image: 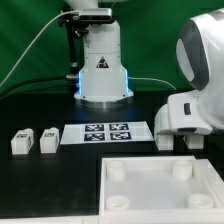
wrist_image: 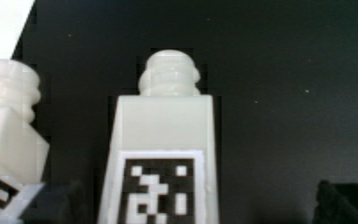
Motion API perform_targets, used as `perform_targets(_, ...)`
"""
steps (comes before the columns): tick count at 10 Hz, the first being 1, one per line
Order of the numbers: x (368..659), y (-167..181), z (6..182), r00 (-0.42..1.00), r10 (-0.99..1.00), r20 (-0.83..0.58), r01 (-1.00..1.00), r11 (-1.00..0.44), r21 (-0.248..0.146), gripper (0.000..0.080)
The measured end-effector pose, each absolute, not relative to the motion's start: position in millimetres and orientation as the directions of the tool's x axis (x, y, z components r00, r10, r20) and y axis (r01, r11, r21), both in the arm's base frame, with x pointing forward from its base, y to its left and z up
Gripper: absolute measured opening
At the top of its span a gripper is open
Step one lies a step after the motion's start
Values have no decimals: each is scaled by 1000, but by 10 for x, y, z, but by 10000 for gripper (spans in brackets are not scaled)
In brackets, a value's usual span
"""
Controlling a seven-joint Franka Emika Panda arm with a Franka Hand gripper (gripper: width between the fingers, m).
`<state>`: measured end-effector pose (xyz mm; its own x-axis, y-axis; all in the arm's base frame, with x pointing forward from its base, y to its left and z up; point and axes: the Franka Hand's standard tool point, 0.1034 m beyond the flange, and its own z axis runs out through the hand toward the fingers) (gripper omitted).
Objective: Assemble one leg
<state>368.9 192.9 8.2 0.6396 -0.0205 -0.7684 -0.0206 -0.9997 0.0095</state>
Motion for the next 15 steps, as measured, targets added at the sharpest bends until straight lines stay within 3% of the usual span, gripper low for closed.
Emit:
perform_targets(2,3687,1928,81,639,-20,-769,-20,-1000,9,377)
perform_targets(3,3687,1928,81,639,-20,-769,-20,-1000,9,288)
perform_targets(11,3687,1928,81,639,-20,-769,-20,-1000,9,290)
perform_targets(12,3724,1882,110,640,11,-768,7,-1000,-9,290)
perform_targets(14,4055,1676,456,706,67,-705,62,-998,-32,290)
perform_targets(15,4180,1590,603,725,104,-680,84,-995,-63,290)
